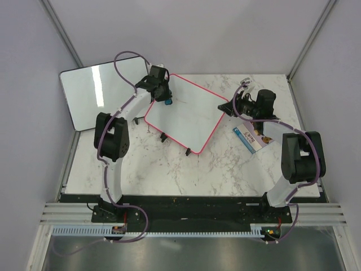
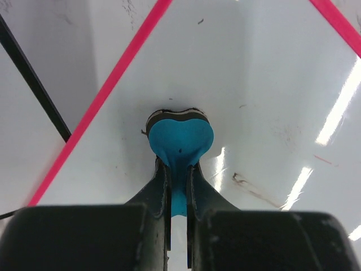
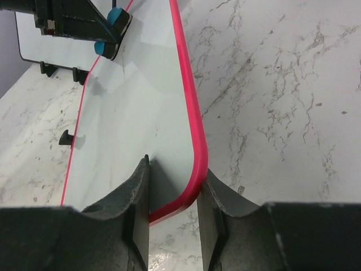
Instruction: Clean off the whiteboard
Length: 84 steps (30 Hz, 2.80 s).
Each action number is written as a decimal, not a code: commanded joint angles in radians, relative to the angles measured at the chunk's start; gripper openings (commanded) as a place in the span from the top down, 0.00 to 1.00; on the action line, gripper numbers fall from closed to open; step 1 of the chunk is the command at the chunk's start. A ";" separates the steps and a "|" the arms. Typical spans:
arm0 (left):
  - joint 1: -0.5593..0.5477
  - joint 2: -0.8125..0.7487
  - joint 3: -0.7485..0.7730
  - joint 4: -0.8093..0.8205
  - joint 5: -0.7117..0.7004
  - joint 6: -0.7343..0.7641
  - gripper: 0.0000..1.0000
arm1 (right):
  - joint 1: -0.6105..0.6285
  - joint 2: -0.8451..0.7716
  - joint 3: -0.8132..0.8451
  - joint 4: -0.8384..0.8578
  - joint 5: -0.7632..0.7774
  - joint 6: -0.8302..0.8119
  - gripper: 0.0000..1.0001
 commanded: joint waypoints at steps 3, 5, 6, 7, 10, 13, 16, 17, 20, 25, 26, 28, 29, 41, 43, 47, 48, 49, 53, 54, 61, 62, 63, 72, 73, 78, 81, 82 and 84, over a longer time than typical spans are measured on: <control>-0.001 0.119 0.098 -0.038 0.125 0.137 0.98 | 0.020 -0.016 0.008 -0.004 -0.007 -0.244 1.00; -0.018 0.125 0.105 -0.041 0.139 0.163 0.98 | 0.018 -0.020 0.006 -0.004 -0.010 -0.242 1.00; -0.041 0.130 0.108 -0.042 0.127 0.171 0.98 | 0.020 -0.020 0.006 0.001 -0.011 -0.241 1.00; -0.053 0.131 0.111 -0.042 0.119 0.179 0.98 | 0.020 -0.020 0.006 0.001 -0.013 -0.241 1.00; -0.105 0.152 0.150 -0.042 0.116 0.208 0.98 | 0.021 -0.017 0.006 0.002 -0.016 -0.239 1.00; -0.144 0.175 0.212 -0.054 0.114 0.217 0.98 | 0.021 -0.018 0.006 0.002 -0.015 -0.241 1.00; -0.164 0.189 0.258 -0.062 0.134 0.213 0.98 | 0.024 -0.018 0.006 0.001 -0.015 -0.241 1.00; -0.174 0.189 0.266 -0.065 0.139 0.213 0.98 | 0.023 -0.018 0.006 0.001 -0.013 -0.241 1.00; -0.197 0.189 0.272 -0.073 0.148 0.211 0.98 | 0.023 -0.015 0.008 0.001 -0.011 -0.241 1.00; -0.251 0.176 0.215 -0.076 0.162 0.205 0.98 | 0.024 -0.015 0.006 0.002 -0.008 -0.241 1.00; -0.275 0.176 0.204 -0.074 0.167 0.205 0.98 | 0.023 -0.015 0.006 0.002 -0.008 -0.241 1.00; -0.300 0.174 0.178 -0.076 0.161 0.211 0.98 | 0.024 -0.015 0.006 0.002 -0.007 -0.241 1.00; -0.318 0.174 0.166 -0.074 0.160 0.211 0.98 | 0.024 -0.015 0.006 0.004 -0.005 -0.241 1.00; -0.222 0.140 0.068 -0.033 0.121 0.160 0.98 | 0.024 -0.015 0.006 0.004 -0.005 -0.239 1.00; -0.187 0.117 0.036 -0.003 0.108 0.147 0.98 | 0.027 -0.013 0.006 0.004 -0.005 -0.237 1.00; -0.086 0.093 -0.035 0.030 0.111 0.128 0.98 | 0.027 -0.012 0.008 0.004 -0.004 -0.237 1.00; -0.069 0.091 -0.047 0.036 0.110 0.125 0.98 | 0.030 -0.012 0.009 0.005 -0.005 -0.237 1.00; -0.055 0.090 -0.053 0.039 0.108 0.121 0.98 | 0.029 -0.010 0.008 0.004 -0.005 -0.237 1.00; 0.002 0.079 -0.096 0.067 0.095 0.116 0.98 | 0.030 -0.010 0.008 0.007 -0.005 -0.236 1.00; 0.008 0.080 -0.099 0.070 0.095 0.117 0.98 | 0.030 -0.010 0.009 0.008 -0.007 -0.234 1.00; -0.019 0.082 -0.136 0.114 0.202 0.128 0.98 | 0.038 -0.009 0.015 -0.004 -0.010 -0.241 1.00; -0.035 0.079 -0.142 0.114 0.199 0.139 0.98 | 0.040 -0.010 0.015 -0.007 -0.008 -0.241 1.00; -0.050 0.074 -0.150 0.117 0.196 0.154 0.98 | 0.038 -0.010 0.015 -0.006 -0.008 -0.242 1.00; -0.358 0.037 -0.182 0.110 0.108 0.173 0.98 | 0.044 -0.006 0.023 -0.018 -0.007 -0.247 1.00; -0.405 0.041 -0.181 0.113 0.107 0.161 0.98 | 0.044 -0.006 0.023 -0.018 -0.005 -0.247 1.00; -0.496 0.074 -0.181 0.137 0.171 0.073 0.98 | 0.047 -0.004 0.023 -0.018 -0.005 -0.248 1.00; -0.541 0.080 -0.194 0.146 0.190 0.048 0.98 | 0.046 -0.006 0.024 -0.024 -0.001 -0.253 1.00; -0.558 0.077 -0.207 0.148 0.185 0.047 0.98 | 0.046 -0.006 0.024 -0.024 -0.001 -0.253 1.00; -0.565 0.064 -0.225 0.154 0.171 0.032 0.98 | 0.046 -0.004 0.024 -0.024 -0.001 -0.253 1.00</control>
